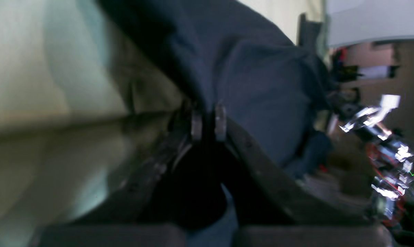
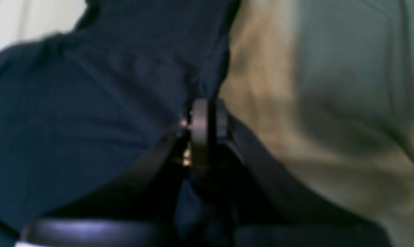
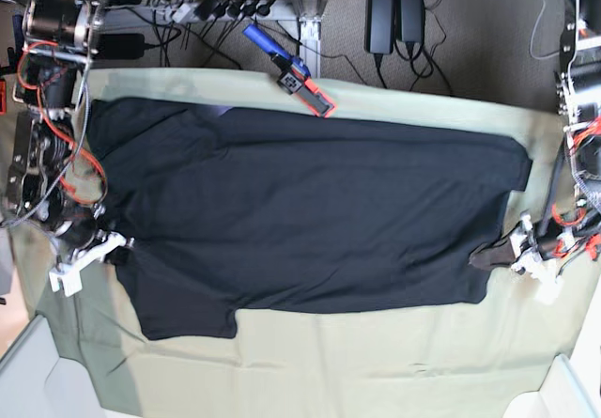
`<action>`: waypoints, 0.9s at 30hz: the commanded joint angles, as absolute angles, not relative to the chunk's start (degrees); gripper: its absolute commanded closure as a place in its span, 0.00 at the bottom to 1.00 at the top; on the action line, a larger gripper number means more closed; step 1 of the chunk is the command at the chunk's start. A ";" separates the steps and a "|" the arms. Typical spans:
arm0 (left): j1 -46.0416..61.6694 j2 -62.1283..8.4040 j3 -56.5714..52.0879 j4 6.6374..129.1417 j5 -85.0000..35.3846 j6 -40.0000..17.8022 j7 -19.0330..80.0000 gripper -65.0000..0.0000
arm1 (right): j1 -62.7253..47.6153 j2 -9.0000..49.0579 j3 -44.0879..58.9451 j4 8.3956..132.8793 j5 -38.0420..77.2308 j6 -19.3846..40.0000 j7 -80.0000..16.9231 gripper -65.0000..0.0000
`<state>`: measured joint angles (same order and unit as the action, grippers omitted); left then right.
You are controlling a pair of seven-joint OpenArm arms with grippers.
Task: Fold the T-shirt properly
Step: 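Fold the grasped edge over onto the collar side with both grippers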
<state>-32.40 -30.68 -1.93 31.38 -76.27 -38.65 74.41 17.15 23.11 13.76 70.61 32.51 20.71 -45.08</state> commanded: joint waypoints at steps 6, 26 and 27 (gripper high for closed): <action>-33.43 -33.65 -2.15 32.34 -85.00 -40.00 80.00 1.00 | 13.19 28.42 14.02 74.85 35.29 24.29 -43.99 1.00; -21.89 -36.03 -2.15 47.42 -85.00 -40.00 80.00 1.00 | 10.76 29.19 14.74 74.89 30.98 24.29 -44.60 0.44; -21.89 -36.03 -2.15 47.53 -85.00 -40.00 80.00 1.00 | 10.79 29.17 15.31 74.89 31.05 24.29 -44.60 0.43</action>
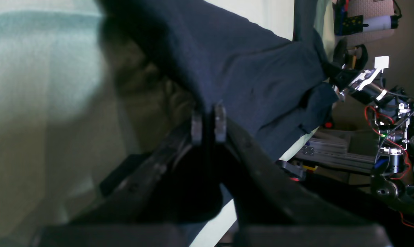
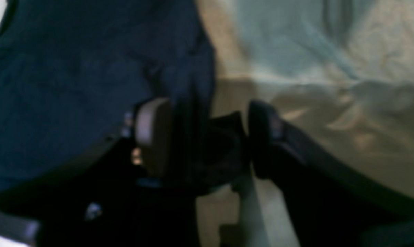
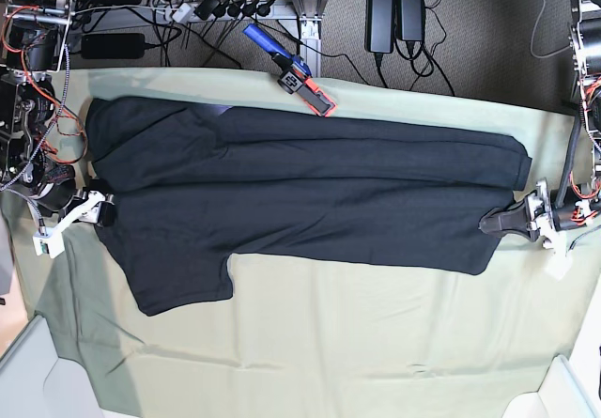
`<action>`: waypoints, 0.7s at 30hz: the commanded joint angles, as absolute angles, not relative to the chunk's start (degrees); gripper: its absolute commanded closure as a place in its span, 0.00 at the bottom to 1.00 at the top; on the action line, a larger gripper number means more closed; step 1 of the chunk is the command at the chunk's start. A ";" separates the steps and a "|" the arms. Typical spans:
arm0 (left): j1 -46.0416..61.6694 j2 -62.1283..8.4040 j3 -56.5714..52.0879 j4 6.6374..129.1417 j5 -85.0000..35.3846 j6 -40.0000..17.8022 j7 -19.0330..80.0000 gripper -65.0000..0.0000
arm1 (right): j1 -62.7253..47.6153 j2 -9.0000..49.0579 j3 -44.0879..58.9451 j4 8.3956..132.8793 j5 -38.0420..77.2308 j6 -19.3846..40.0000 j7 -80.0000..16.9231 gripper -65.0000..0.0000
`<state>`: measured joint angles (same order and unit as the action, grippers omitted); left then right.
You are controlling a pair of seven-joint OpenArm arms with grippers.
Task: Fold the T-shirt properly
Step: 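Fold the grasped edge over onto the collar side with both grippers, then regrasp the folded edge near the sleeve with the right gripper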
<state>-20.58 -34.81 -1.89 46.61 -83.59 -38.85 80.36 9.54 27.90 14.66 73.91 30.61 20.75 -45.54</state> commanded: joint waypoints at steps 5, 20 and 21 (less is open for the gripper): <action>-21.87 -36.03 -2.15 47.57 -85.00 -40.00 80.00 1.00 | 12.05 28.23 22.37 74.91 31.22 24.27 -41.19 0.43; -21.56 -36.03 -2.15 47.57 -85.00 -40.00 80.00 1.00 | 30.37 21.37 24.97 54.06 24.80 24.25 -32.05 0.43; -21.54 -36.03 -2.15 47.57 -85.00 -40.00 80.00 1.00 | 31.27 20.75 24.95 51.03 24.82 24.27 -31.40 0.43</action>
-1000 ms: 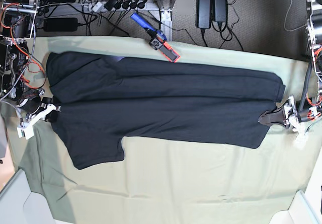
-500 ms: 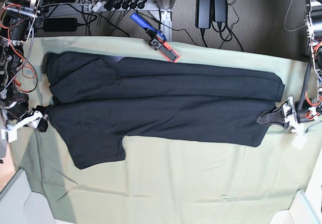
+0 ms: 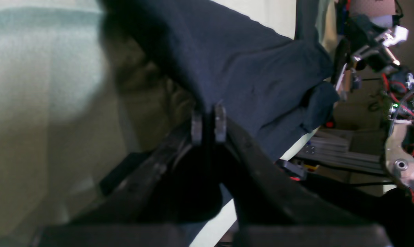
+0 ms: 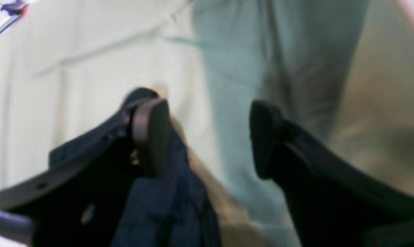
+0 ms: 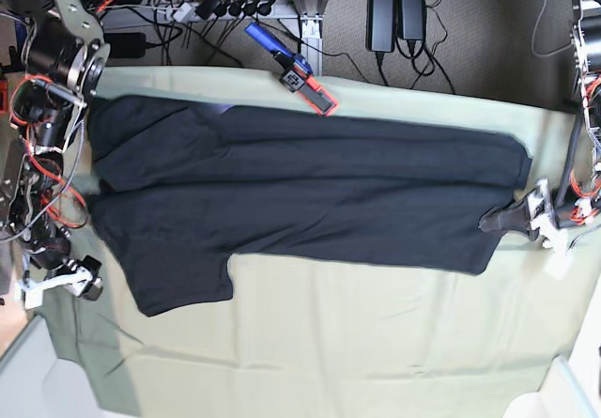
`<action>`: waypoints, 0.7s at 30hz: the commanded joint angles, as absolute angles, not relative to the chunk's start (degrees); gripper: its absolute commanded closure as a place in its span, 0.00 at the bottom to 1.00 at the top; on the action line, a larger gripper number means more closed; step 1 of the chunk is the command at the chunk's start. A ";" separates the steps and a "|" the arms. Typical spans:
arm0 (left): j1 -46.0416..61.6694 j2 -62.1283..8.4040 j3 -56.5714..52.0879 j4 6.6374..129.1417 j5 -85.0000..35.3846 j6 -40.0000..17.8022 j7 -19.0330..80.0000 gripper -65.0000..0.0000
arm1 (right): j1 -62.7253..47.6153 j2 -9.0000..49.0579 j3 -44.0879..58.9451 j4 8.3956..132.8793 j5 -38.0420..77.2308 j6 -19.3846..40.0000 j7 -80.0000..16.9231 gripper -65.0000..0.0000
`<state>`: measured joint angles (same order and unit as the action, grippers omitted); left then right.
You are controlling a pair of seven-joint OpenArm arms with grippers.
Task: Fold the T-shirt properly
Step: 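Regrasp the folded edge near the sleeve with the right gripper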
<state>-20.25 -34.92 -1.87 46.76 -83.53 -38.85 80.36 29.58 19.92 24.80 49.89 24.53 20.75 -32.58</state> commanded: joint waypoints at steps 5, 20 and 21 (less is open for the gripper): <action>-21.58 -36.01 -2.15 47.57 -85.00 -40.00 80.00 1.00 | 32.12 18.46 23.33 43.64 24.86 24.45 -29.95 0.43; -21.23 -36.03 -2.15 47.57 -85.00 -40.00 80.00 1.00 | 31.88 14.70 15.09 45.32 26.04 24.49 -30.26 0.43; -21.23 -36.03 -2.15 47.57 -85.00 -40.00 80.00 1.00 | 31.90 14.72 15.09 45.36 26.06 24.51 -30.26 0.43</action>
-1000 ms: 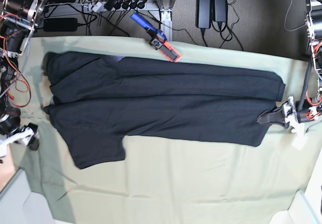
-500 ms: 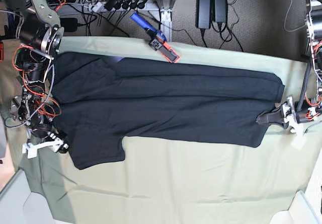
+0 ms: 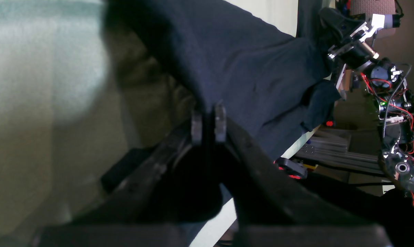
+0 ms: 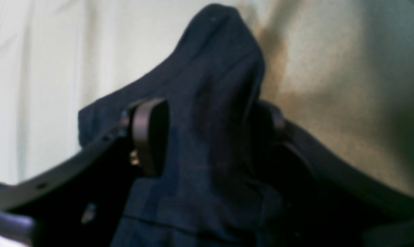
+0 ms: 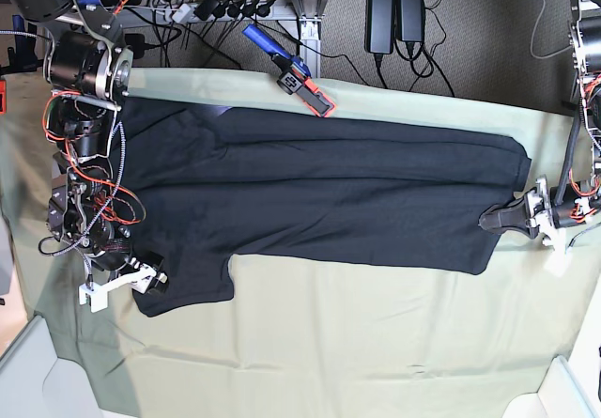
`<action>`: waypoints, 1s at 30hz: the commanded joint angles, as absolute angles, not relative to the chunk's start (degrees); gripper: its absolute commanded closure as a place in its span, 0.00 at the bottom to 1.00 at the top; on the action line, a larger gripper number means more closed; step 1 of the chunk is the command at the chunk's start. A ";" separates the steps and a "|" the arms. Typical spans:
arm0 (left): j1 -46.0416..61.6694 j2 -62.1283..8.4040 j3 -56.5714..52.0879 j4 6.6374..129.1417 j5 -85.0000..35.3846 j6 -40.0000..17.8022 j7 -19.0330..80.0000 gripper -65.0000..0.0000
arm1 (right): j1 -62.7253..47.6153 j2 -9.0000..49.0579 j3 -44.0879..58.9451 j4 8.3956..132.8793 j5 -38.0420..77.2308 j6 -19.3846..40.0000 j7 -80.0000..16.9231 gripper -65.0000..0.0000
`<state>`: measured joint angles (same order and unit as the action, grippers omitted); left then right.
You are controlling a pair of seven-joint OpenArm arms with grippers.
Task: Fold the T-shirt properly
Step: 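Regrasp the folded edge near the sleeve with the right gripper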
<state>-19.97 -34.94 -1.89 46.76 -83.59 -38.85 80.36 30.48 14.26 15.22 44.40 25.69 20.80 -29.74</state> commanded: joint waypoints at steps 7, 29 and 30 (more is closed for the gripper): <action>-21.06 -36.05 -2.15 47.57 -85.00 -40.00 80.00 0.79 | 31.90 14.39 15.07 49.80 25.93 24.51 -31.97 0.46; -19.55 -36.38 -2.20 49.12 -85.00 -40.00 80.00 0.79 | 26.11 15.53 15.07 65.93 33.43 27.05 -42.74 1.00; -18.94 -36.58 -2.22 49.71 -85.00 -40.00 80.00 0.79 | 24.53 15.97 15.07 68.79 33.74 27.05 -42.83 1.00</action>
